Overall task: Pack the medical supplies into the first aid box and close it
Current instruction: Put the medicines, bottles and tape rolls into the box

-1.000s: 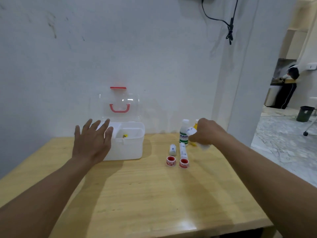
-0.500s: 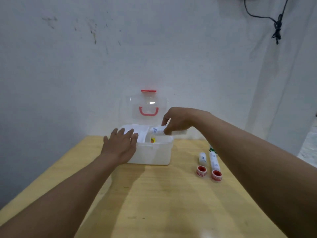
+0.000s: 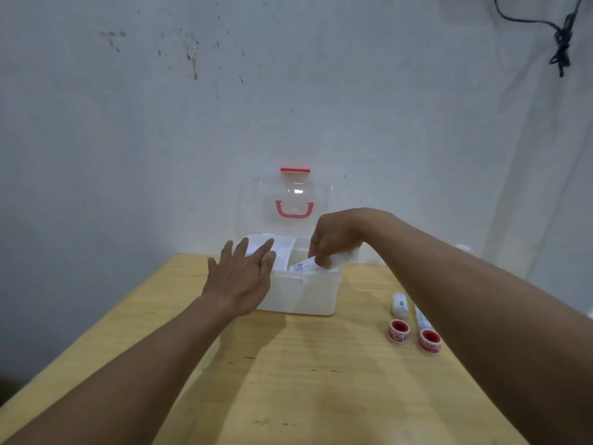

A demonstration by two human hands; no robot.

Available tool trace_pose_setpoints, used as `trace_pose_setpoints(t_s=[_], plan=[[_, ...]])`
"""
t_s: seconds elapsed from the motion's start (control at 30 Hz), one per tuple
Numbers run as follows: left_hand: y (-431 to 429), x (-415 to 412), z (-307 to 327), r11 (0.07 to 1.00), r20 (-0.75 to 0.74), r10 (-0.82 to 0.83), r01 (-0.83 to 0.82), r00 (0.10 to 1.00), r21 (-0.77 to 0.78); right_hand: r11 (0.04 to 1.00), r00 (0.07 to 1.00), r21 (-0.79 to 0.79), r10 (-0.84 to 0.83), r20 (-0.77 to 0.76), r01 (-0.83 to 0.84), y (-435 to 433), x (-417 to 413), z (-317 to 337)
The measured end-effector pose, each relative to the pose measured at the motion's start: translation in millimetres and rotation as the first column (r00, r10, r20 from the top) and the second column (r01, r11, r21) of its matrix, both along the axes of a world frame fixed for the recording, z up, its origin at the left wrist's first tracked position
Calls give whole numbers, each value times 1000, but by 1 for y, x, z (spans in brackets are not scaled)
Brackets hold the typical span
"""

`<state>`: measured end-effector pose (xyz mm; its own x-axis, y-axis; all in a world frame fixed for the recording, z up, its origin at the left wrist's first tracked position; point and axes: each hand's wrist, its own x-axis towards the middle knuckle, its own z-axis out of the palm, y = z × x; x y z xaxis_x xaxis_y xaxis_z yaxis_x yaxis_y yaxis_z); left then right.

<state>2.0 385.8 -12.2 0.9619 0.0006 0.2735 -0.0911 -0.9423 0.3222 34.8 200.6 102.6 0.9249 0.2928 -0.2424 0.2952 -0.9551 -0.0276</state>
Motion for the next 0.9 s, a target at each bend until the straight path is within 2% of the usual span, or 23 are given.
trace_pose_setpoints(t_s=[0.3,0.47,0.57,0.8,0.9], plan=[[0,-2,-1,999,20,-8,9,1000,-49,992,998,116,58,-22,-56,13,9,-12],[0,-1,-2,999,31,-5,6,999,-39,910,996,414,22,-87,16,13,17,-27],[0,-1,-2,999,36,-3,4,999,-35,872,997,487,-11,-82,50,11,16,-30],[2,1,-5,999,55,-4,6,998,-34,801,996,595,-88,10,65,-1,10,-18],[3,2,-3,997,76,42,-47,996,67,780,989,624,-125,79,49,-15,2,-10]])
